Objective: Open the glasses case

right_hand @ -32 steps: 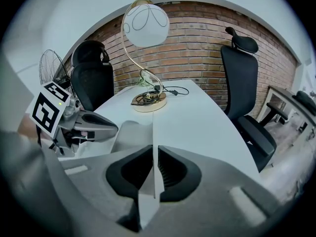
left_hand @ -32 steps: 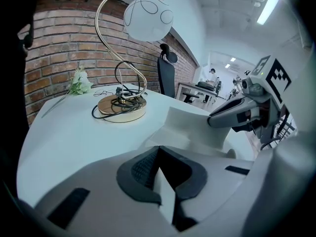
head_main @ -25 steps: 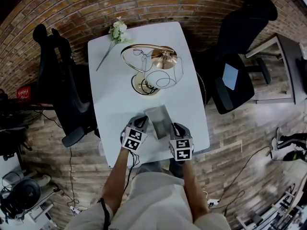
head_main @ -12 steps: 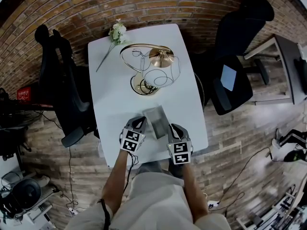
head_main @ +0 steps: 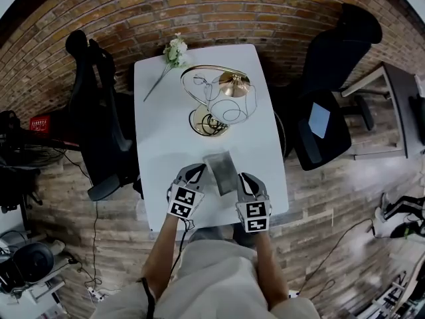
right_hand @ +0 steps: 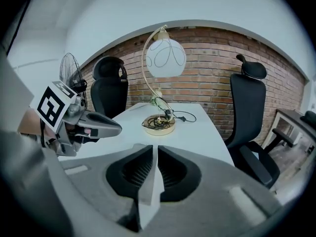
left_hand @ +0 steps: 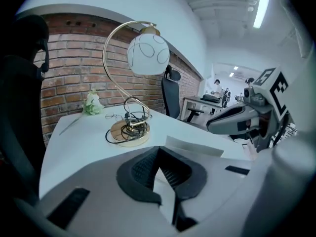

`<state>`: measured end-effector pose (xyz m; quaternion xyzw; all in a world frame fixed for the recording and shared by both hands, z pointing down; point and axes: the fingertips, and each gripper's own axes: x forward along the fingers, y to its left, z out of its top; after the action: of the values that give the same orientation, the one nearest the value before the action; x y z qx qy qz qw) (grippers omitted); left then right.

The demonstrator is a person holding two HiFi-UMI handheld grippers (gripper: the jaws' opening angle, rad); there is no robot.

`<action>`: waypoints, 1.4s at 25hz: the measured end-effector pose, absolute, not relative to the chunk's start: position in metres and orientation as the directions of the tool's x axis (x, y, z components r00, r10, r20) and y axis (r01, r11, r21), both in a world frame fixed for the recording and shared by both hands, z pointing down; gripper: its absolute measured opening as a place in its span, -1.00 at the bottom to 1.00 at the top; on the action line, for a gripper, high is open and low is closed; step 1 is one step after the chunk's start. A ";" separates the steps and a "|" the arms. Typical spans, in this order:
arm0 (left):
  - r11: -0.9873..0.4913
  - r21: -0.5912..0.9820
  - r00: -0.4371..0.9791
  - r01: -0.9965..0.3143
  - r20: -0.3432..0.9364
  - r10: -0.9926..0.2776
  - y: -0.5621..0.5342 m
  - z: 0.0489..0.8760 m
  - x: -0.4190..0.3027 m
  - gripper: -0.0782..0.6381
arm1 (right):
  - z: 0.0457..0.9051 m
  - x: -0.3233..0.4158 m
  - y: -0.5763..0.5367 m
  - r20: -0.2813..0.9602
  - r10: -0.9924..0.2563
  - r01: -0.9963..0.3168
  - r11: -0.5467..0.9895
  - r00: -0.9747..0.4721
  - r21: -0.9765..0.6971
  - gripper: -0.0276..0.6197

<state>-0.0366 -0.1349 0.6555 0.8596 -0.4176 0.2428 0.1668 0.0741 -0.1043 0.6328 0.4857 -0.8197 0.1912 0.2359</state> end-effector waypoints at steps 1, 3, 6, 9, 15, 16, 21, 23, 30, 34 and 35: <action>-0.593 0.079 0.535 -0.801 0.539 -0.651 -0.135 0.646 -0.037 -0.78 | 0.625 0.072 -0.106 0.558 -0.712 -0.882 0.464 -0.426 -0.082 -0.80; -0.584 0.070 0.535 -0.809 0.501 -0.680 -0.135 0.626 -0.038 -0.78 | 0.609 0.067 -0.108 0.527 -0.722 -0.872 0.483 -0.448 -0.079 -0.80; -0.565 0.059 0.530 -0.823 0.438 -0.726 -0.135 0.595 -0.040 -0.78 | 0.585 0.063 -0.112 0.474 -0.742 -0.860 0.507 -0.474 -0.067 -0.87; -0.545 0.048 0.520 -0.837 0.381 -0.765 -0.134 0.566 -0.043 -0.77 | 0.563 0.060 -0.113 0.428 -0.754 -0.846 0.531 -0.498 -0.050 -0.89; -0.522 0.019 0.500 -0.853 0.319 -0.805 -0.122 0.534 -0.047 -0.78 | 0.529 0.052 -0.107 0.353 -0.762 -0.820 0.572 -0.543 -0.028 -0.90; -0.520 0.016 0.499 -0.854 0.314 -0.808 -0.120 0.532 -0.047 -0.78 | 0.528 0.053 -0.106 0.350 -0.764 -0.820 0.572 -0.543 -0.023 -0.90; -0.515 0.016 0.496 -0.857 0.296 -0.816 -0.114 0.528 -0.047 -0.78 | 0.521 0.053 -0.108 0.339 -0.765 -0.817 0.577 -0.547 -0.016 -0.90; -0.514 0.014 0.495 -0.858 0.292 -0.818 -0.114 0.528 -0.046 -0.78 | 0.522 0.053 -0.109 0.337 -0.767 -0.816 0.578 -0.547 -0.007 -0.90; -0.516 0.016 0.498 -0.856 0.287 -0.818 -0.118 0.529 -0.041 -0.78 | 0.522 0.051 -0.113 0.341 -0.759 -0.809 0.587 -0.555 -0.010 -0.90; -0.514 0.021 0.497 -0.857 0.291 -0.817 -0.122 0.533 -0.040 -0.77 | 0.526 0.052 -0.117 0.350 -0.755 -0.808 0.588 -0.555 -0.013 -0.90; -0.513 0.022 0.497 -0.858 0.291 -0.818 -0.124 0.534 -0.040 -0.77 | 0.527 0.052 -0.119 0.351 -0.754 -0.808 0.590 -0.556 -0.013 -0.90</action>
<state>-0.0395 -0.1242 0.5337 0.8611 -0.4865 0.1226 0.0819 0.0517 -0.1194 0.5273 0.4447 -0.8777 0.0865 0.1564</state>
